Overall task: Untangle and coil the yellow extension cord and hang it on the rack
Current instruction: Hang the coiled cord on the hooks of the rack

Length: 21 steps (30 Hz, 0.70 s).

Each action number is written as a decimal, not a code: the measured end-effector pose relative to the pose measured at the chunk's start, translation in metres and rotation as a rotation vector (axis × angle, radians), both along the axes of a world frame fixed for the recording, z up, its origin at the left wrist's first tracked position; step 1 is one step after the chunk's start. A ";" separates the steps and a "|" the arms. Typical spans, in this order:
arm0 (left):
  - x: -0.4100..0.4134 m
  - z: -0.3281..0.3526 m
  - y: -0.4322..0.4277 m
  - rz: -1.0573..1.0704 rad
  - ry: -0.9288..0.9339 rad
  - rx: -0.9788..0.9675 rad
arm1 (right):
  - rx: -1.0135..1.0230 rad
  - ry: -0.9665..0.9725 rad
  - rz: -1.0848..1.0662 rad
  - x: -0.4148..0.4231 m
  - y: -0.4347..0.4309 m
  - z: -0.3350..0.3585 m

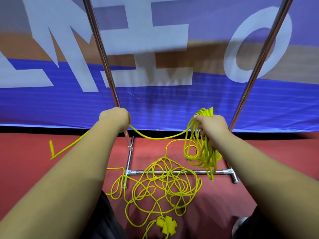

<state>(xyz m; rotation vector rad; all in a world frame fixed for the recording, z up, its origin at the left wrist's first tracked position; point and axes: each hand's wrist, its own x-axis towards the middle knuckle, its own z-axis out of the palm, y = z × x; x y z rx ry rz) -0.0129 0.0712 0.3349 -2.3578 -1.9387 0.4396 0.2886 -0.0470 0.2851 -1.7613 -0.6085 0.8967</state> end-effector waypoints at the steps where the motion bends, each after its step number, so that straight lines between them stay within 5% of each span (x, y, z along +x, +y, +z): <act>1: 0.000 0.000 -0.002 0.007 0.055 -0.017 | 0.032 0.074 0.007 -0.001 -0.001 0.003; 6: 0.000 -0.022 -0.010 -0.245 0.127 -0.384 | 0.100 0.260 0.124 -0.011 -0.003 0.013; 11: 0.023 -0.006 -0.034 -0.464 -0.314 -0.669 | 0.015 0.151 0.277 -0.023 -0.009 0.015; 17: 0.038 0.025 -0.056 -0.495 -0.891 -0.605 | -0.083 0.179 0.520 -0.043 -0.021 0.020; 21: 0.040 0.021 -0.055 -0.454 -0.964 -0.519 | -0.136 0.294 0.652 -0.057 -0.030 0.023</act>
